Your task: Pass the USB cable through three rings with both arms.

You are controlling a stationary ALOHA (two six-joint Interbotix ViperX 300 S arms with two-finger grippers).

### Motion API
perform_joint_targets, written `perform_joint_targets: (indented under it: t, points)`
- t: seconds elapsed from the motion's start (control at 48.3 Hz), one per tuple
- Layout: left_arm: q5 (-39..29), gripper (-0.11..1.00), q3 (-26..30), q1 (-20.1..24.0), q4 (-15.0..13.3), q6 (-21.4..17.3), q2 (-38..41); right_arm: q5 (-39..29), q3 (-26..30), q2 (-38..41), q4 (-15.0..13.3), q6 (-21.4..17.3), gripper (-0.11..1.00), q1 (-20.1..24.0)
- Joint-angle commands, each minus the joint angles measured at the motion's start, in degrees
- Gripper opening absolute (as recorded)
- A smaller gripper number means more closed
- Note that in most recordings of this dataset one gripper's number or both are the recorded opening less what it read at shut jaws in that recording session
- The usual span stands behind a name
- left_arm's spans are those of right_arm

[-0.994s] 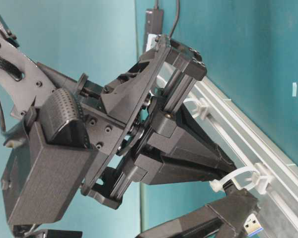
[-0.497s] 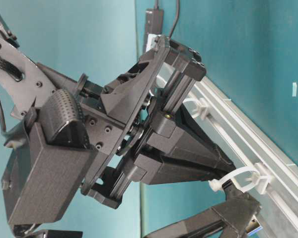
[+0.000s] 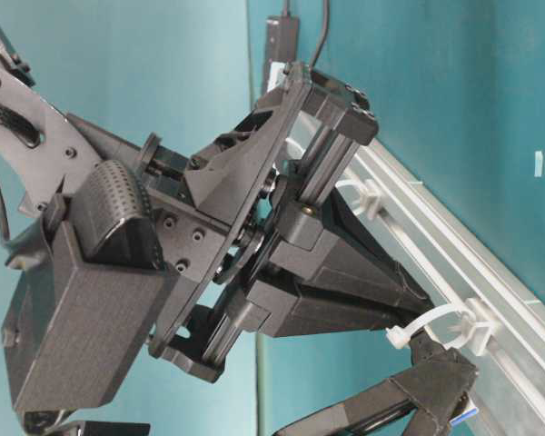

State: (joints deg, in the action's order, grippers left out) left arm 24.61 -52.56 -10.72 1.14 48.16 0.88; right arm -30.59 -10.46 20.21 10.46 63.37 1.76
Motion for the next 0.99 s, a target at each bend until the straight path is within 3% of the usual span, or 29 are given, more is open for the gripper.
perform_joint_targets:
  t: [0.0,0.642,0.725,0.808,0.891,0.974]
  points:
    - [0.2,0.17,0.7,-0.3,0.2,-0.2,-0.5,0.2,0.2,0.2,0.1,0.2,0.05,-0.3]
    - [-0.2,0.13,-0.3,-0.3,0.2,2.8,-0.7,-0.4,0.2,0.1,0.1,-0.3,0.08,-0.4]
    - [-0.3,0.13,-0.3,-0.3,0.2,2.8,-0.7,-2.0,0.2,0.1,0.1,-0.4,0.24,-0.4]
    - [-0.3,0.12,-0.4,-0.3,0.2,3.2,-0.7,-3.2,0.2,0.1,0.1,-0.8,0.49,-0.4]
    - [-0.3,0.12,-0.4,-0.3,0.2,3.4,-0.7,-3.0,0.1,0.0,-0.2,-3.0,0.73,-0.6]
    - [-0.3,0.12,-0.4,-0.2,0.2,3.5,-0.7,-2.6,0.1,0.0,-1.0,-5.2,0.90,-0.7]
